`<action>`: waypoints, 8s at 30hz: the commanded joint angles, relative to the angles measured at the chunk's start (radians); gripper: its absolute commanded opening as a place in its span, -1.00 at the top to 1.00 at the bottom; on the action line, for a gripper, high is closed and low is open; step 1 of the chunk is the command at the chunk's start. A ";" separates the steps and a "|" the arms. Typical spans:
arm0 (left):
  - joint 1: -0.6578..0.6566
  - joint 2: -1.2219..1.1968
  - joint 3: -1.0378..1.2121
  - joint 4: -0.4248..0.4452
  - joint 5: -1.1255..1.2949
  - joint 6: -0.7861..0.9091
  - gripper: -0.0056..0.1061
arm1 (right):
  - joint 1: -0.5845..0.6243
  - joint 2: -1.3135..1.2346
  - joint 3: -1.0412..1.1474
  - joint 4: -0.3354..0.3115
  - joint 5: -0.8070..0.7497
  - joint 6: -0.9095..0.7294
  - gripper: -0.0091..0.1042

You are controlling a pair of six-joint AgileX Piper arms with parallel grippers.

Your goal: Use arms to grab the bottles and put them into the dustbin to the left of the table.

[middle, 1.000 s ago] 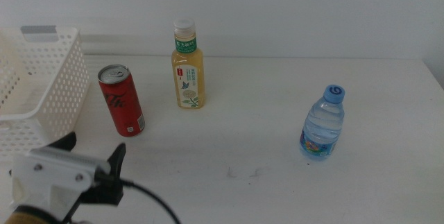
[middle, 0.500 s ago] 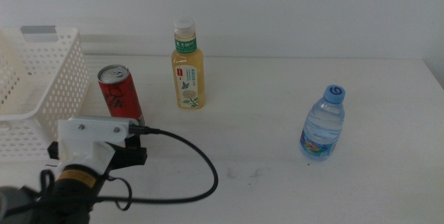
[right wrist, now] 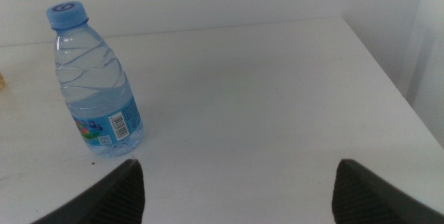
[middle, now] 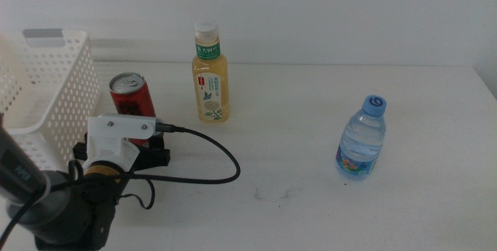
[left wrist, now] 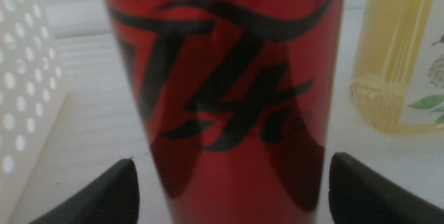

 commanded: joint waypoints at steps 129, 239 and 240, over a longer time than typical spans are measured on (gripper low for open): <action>-0.184 -0.014 -0.302 0.023 0.346 -0.114 -0.78 | -0.007 -0.005 0.005 -0.005 -0.008 -0.003 -0.76; -0.025 -0.856 -0.919 -0.405 2.366 0.517 -0.78 | -0.007 -0.005 0.005 -0.005 -0.008 -0.003 -0.76; -0.051 -0.856 -0.919 -0.405 2.366 0.517 -0.78 | -0.007 -0.005 0.005 -0.005 -0.008 -0.003 -0.76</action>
